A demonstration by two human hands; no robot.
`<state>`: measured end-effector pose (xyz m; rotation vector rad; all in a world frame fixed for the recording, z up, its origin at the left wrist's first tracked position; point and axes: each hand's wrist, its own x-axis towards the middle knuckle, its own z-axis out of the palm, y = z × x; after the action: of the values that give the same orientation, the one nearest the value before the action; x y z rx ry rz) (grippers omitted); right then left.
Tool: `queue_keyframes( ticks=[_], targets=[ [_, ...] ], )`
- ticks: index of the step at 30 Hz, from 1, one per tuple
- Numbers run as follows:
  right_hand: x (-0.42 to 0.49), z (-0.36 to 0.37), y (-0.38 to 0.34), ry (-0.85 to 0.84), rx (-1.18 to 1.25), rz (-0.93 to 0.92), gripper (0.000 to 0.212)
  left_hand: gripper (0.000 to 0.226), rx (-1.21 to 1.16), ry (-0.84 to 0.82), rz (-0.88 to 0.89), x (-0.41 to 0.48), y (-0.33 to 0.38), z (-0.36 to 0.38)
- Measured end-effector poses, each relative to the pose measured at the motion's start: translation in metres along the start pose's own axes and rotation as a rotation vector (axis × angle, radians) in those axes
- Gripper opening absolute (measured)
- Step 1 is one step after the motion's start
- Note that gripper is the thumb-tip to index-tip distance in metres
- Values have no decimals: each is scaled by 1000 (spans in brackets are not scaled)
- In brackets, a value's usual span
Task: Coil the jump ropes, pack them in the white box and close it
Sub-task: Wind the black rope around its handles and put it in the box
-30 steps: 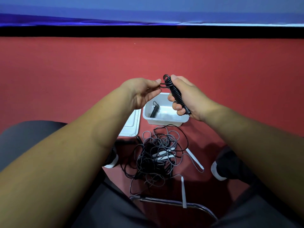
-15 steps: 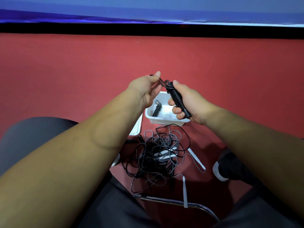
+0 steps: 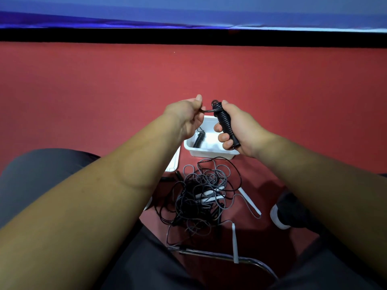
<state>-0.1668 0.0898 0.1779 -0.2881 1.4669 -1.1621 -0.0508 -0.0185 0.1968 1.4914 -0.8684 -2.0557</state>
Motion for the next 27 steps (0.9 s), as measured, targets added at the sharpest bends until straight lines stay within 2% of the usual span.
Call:
queue_keyframes(
  ticks=[8,13,21,27],
  targets=[
    [-7,-9,-8,3,-148,-137,26,21,224,-118,121,-3,9,0],
    [-12,-8,-14,-3,-260,-225,22,10,360,-162,224,-8,10,-2],
    [-20,-9,-18,1,-397,-328,20,8,392,-160,211,-4,12,-8],
    [-24,-10,-20,-32,-470,-360,19,16,394,-205,146,-6,15,-9]
  ],
)
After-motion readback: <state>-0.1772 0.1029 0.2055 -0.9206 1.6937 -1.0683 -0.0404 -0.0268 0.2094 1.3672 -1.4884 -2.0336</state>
